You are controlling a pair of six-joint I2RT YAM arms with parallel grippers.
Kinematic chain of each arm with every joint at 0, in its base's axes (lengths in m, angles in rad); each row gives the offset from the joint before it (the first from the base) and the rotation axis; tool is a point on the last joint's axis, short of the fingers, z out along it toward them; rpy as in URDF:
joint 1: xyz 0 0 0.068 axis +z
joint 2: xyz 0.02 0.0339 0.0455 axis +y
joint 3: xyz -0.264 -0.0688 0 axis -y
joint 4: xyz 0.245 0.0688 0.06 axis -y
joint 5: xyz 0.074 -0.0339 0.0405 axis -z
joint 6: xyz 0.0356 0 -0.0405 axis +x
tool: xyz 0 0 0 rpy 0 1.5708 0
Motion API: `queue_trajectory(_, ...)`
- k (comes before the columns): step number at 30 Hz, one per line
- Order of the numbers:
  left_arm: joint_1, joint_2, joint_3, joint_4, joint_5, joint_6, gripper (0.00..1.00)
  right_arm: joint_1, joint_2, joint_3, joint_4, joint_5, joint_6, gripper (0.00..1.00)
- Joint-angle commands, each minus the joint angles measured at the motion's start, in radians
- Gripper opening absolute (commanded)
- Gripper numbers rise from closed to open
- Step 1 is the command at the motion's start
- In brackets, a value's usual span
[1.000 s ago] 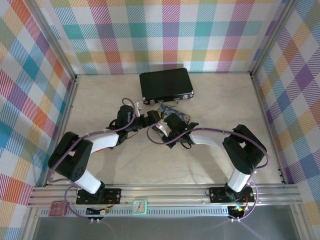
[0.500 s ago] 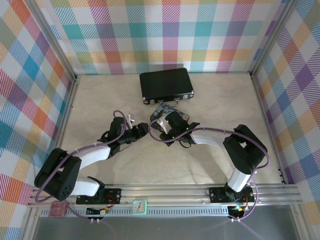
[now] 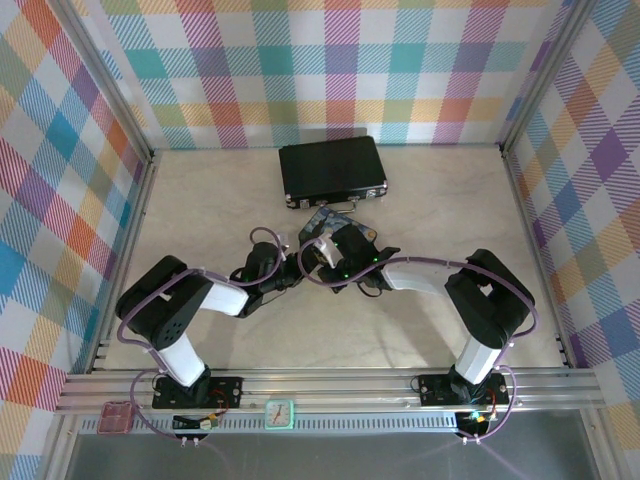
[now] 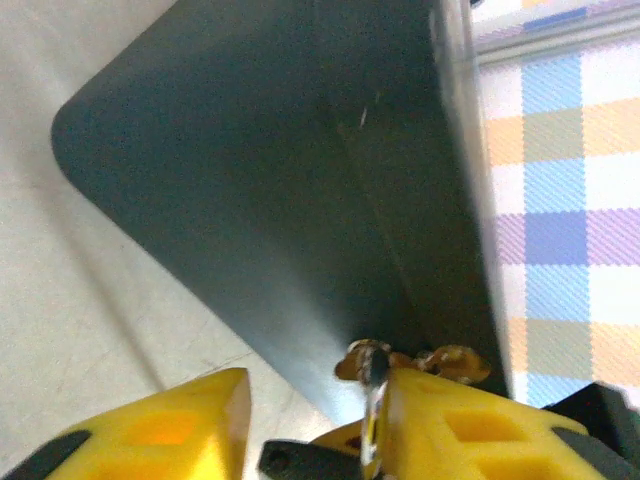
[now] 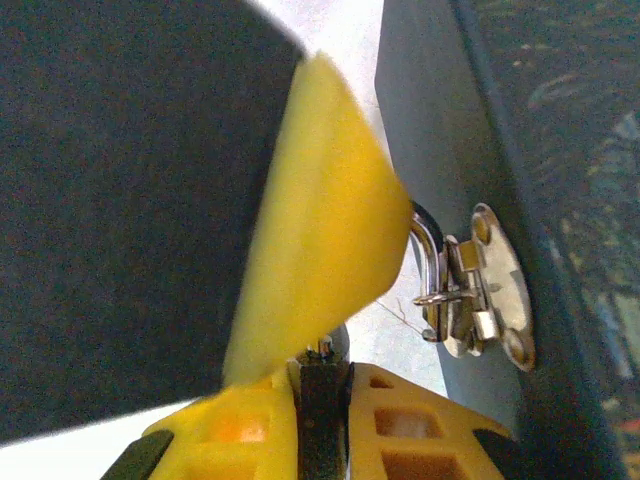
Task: Unlock the padlock with the key
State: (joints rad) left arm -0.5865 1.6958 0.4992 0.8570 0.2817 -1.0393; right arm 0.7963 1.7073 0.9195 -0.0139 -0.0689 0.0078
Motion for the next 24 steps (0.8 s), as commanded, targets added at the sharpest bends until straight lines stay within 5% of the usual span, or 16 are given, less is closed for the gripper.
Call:
queue_trajectory(1,-0.007,0.025,0.031,0.098,-0.035,-0.019,0.32,-0.005,-0.008,-0.036,0.054,-0.057,0.04,0.0)
queue_trajectory(7,-0.011,0.085,0.043,0.163,-0.02,-0.033,0.0,-0.004,-0.008,-0.033,0.058,-0.054,0.055,0.0)
queue_trajectory(10,-0.014,0.097,0.035,0.173,-0.028,-0.031,0.0,-0.004,-0.022,-0.024,0.041,-0.039,0.066,0.0)
queue_trajectory(16,-0.017,0.11,0.003,0.202,-0.057,-0.021,0.0,-0.004,-0.137,-0.035,-0.057,-0.011,0.191,0.41)
queue_trajectory(24,-0.058,0.166,-0.039,0.355,-0.148,-0.073,0.0,-0.003,-0.357,-0.132,-0.087,0.15,0.442,0.6)
